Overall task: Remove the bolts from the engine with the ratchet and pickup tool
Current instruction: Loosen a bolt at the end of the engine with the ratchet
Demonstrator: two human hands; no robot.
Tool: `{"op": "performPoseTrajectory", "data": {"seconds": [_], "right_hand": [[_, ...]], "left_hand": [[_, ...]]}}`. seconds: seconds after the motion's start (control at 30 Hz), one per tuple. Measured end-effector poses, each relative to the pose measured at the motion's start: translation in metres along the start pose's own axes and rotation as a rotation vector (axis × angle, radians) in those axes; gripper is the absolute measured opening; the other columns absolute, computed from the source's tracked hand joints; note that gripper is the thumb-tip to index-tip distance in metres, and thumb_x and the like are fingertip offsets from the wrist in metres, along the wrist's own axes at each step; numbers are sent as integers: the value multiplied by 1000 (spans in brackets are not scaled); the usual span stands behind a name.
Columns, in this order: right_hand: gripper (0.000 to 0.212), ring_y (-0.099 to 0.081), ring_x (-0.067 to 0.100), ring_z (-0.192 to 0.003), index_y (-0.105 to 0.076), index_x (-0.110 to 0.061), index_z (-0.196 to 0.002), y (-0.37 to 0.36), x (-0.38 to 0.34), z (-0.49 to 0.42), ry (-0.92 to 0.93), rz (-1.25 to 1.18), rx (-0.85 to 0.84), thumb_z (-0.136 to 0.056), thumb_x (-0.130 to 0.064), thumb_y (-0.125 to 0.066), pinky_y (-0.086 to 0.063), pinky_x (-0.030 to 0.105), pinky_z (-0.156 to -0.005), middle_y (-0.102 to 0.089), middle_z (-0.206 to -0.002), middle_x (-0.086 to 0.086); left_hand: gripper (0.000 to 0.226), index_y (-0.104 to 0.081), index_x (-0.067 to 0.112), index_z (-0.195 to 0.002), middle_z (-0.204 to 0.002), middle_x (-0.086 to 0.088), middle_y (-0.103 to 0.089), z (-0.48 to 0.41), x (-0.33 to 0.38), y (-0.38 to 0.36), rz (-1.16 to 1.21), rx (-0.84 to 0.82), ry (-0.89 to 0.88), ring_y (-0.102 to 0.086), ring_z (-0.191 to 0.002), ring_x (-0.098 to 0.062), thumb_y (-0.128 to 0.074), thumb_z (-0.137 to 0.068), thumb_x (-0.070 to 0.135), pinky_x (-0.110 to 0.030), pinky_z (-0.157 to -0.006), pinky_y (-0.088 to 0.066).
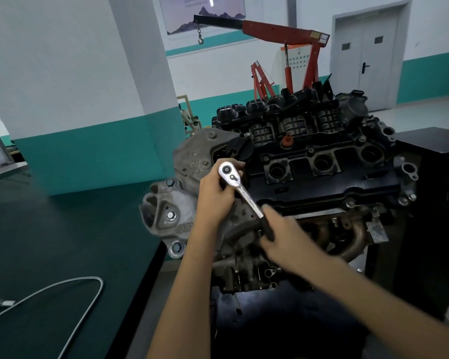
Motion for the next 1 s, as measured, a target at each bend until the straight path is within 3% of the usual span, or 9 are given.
{"op": "performPoseTrajectory", "data": {"seconds": [0.13, 0.23, 0.3, 0.43, 0.5, 0.6, 0.83, 0.9, 1.0], "right_hand": [[39, -61, 28, -74, -44, -24, -121, 70, 16, -36, 154, 559, -41, -85, -18, -58, -38, 29, -60, -55, -76, 0], [33, -54, 23, -65, -44, -25, -118, 87, 11, -50, 227, 678, 0, -87, -20, -55, -32, 29, -53, -45, -68, -8], [28, -59, 27, -69, -43, -26, -108, 72, 13, -35, 172, 568, 43, -84, -20, -57, -36, 29, -56, -44, -69, -6], [26, -50, 15, -52, -38, -27, -88, -1, 2, 8, -32, -72, 70, -79, -13, -58, -42, 27, -49, -49, -60, -5], [24, -50, 18, -54, -43, -22, -95, -32, -12, 11, -104, -190, 171, -79, -11, -57, -44, 23, -50, -52, -62, -2], [37, -59, 31, -68, -46, -14, -117, -54, -27, 11, -132, -328, 187, -81, -7, -53, -50, 36, -59, -59, -73, 10], [24, -50, 3, -51, -51, -21, -87, 43, 11, -14, 94, 56, -80, -76, -2, -61, -36, 23, -50, -51, -61, -5], [25, -58, 15, -59, -51, -26, -97, 73, 15, -36, 154, 370, -118, -80, -10, -61, -37, 24, -54, -46, -63, -9], [33, -60, 28, -73, -46, -28, -114, 87, 14, -49, 207, 671, -39, -85, -19, -57, -34, 28, -60, -42, -67, -8]], "left_hand": [[16, -64, 22, -93, -77, 11, -65, -1, -3, -2, -46, -82, 20, -55, -69, -4, -55, -95, 9, -19, -68, -44], [13, -62, 22, -94, -64, 14, -57, -1, -4, -3, -76, -2, 53, -48, -56, 0, -56, -95, 10, -15, -57, -38], [21, -57, 27, -89, -58, 18, -57, 1, -3, -3, -96, 40, 73, -49, -53, 4, -55, -93, 6, -11, -53, -37], [16, -58, 20, -83, -67, 8, -64, 0, -3, -6, -122, 26, 50, -56, -61, -8, -47, -82, 9, -20, -59, -44], [10, -59, 23, -82, -72, 4, -65, -1, -7, -8, -100, 26, 75, -60, -69, -13, -49, -82, 20, -21, -65, -46], [28, -55, 35, -78, -77, 6, -67, 0, -9, -6, -81, 30, 66, -65, -77, -12, -55, -89, 9, -23, -71, -49], [26, -63, 30, -104, -93, -2, -70, 0, -2, -7, -48, -130, 6, -60, -78, -25, -50, -95, 8, -35, -74, -49], [14, -63, 17, -105, -83, 1, -67, -1, -5, -5, -63, -106, 22, -56, -68, -7, -52, -98, 13, -24, -68, -46], [9, -63, 15, -98, -71, 14, -61, 0, -5, -4, -107, -22, 36, -52, -62, 1, -54, -97, 12, -17, -62, -41]]}}
Point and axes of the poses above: each hand's wrist, its own z-axis away from the middle knuckle, its own y-axis out of the back of the hand, x = y × z, the point moved 6 cm from there along -z, towards the middle knuckle
